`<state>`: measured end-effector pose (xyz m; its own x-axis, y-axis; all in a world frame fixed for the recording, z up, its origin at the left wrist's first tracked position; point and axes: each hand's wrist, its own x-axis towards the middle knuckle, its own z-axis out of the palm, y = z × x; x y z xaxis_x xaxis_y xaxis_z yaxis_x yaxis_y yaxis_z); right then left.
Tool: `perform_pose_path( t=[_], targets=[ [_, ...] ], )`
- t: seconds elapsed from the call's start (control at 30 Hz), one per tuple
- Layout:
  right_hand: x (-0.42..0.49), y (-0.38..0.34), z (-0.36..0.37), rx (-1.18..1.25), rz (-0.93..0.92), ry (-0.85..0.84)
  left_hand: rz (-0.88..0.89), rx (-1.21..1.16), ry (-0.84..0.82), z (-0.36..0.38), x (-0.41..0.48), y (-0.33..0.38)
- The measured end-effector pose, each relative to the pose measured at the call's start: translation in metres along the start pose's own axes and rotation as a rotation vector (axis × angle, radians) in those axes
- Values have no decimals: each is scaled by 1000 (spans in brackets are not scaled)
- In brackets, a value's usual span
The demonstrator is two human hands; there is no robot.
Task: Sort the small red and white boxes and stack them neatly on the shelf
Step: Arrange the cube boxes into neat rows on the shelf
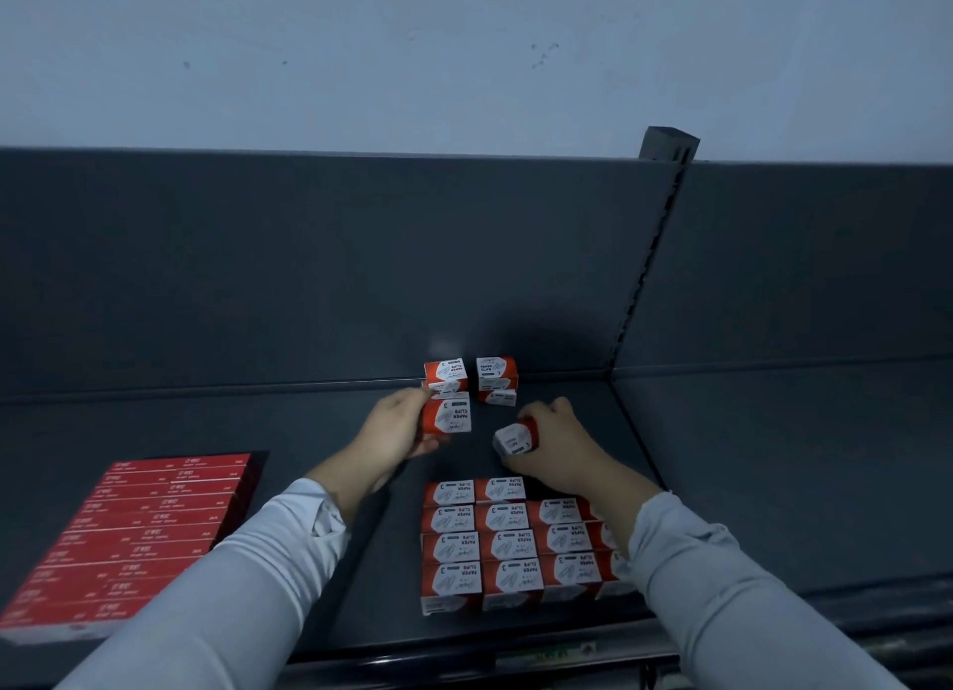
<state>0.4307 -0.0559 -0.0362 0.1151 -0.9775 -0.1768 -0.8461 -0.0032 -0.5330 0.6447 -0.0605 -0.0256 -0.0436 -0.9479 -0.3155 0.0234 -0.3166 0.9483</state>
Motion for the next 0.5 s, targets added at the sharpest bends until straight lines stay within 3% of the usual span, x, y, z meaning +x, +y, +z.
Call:
perform_pose_path(
  t=[0.13,0.23,0.37,0.5],
  targets=[
    [-9,-4,-13,248,1,151,1,-64,-17,1,-6,8],
    [-15,-8,-22,415,-37,107,25,-67,-53,3,-12,12],
    [-21,-10,-29,486,-87,106,29,-101,-108,11,-20,17],
    [-31,-8,-38,561,-102,177,-5,-320,-219,21,-31,24]
  ],
)
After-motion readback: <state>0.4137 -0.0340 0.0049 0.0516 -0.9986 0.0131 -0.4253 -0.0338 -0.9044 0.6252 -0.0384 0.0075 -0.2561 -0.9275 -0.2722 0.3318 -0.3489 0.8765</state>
